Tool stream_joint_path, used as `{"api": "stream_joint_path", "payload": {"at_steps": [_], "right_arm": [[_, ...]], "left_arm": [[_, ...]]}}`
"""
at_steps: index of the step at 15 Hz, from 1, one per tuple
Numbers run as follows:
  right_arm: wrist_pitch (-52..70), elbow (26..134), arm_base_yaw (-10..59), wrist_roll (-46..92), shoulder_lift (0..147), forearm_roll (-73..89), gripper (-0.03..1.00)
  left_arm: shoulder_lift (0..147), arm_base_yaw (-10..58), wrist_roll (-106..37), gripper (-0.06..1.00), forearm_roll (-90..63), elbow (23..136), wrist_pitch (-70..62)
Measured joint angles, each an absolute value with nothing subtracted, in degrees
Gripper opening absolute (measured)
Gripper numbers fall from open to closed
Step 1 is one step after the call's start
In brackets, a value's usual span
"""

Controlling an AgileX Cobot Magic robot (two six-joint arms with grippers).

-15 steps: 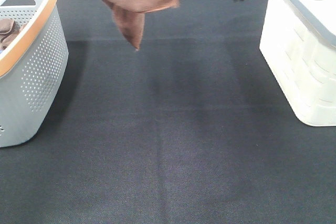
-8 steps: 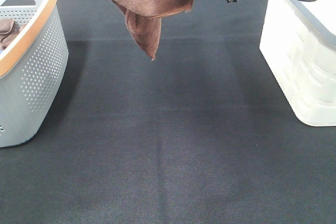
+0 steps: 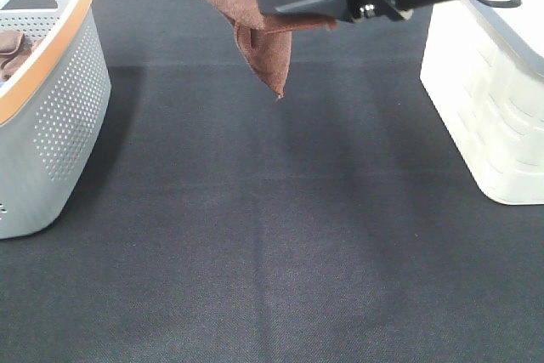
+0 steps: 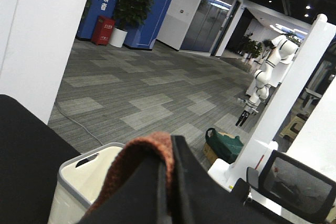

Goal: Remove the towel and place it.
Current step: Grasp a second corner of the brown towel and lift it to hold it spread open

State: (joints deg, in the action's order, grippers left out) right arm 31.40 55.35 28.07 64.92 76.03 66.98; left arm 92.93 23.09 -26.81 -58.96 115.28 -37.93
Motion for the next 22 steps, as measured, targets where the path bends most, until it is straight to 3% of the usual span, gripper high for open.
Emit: {"api": "stream_joint_path", "payload": {"at_steps": [1,5,8,9,12,16,20,22], "right_arm": [[31.63,55.35,28.07,63.77,76.03,66.00,0.00],[31.86,55.35,28.07,63.08,76.03,64.17,0.00],[31.97,55.35,28.07,53.86,76.03,56.21,0.00],[31.97,55.35,28.07,53.86,76.03,56.21,0.00],[36.96,57.52,28.07,39.59,76.03,42.40,0.00],[49.33,67.15,28.07,20.00,76.03,17.99,0.00],[47.73,69.96,28.07,9.80,76.03,2.41,0.00],[41.31,70.02,28.07,4.76,76.43,-8.02,0.00]], "left_arm": [[92.93,23.09,-26.81,0.00,-57.81,115.28,-37.82],[92.93,23.09,-25.78,0.00,-49.05,115.28,-40.34],[92.93,23.09,-12.66,0.00,-28.42,115.28,-48.07],[92.93,23.09,-12.66,0.00,-28.42,115.28,-48.07],[93.97,23.09,-2.29,0.00,-12.83,115.28,-57.35],[99.41,23.09,-1.26,0.00,-11.40,115.28,-69.10],[104.34,23.09,-1.26,0.00,-9.40,115.28,-69.50],[105.88,23.09,-1.20,0.00,-5.84,115.28,-69.04]]}}
